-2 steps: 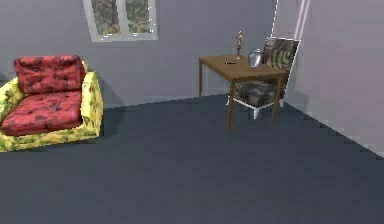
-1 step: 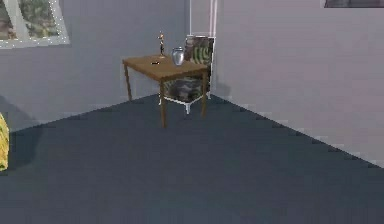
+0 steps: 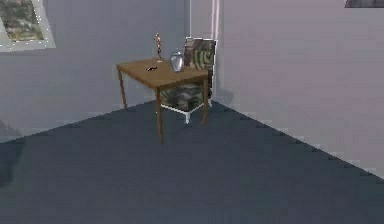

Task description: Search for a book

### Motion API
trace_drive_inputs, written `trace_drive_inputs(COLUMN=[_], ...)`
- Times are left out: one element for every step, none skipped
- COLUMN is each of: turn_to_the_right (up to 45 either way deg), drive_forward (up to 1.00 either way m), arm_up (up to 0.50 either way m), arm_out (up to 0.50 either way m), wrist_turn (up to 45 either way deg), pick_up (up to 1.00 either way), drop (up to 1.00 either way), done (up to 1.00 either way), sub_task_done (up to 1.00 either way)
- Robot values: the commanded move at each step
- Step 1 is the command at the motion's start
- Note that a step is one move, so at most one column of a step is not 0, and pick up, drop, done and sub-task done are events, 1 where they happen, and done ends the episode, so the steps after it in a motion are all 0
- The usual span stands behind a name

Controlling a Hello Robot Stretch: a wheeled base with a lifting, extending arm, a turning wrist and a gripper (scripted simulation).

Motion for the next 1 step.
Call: trace_drive_inputs(turn_to_the_right=[-45.0], drive_forward=[0.00], arm_up=[0.00], arm_out=[0.00], wrist_turn=[0.0], pick_up=[0.00], drop=[0.00], done=[0.00], sub_task_done=[0.00])
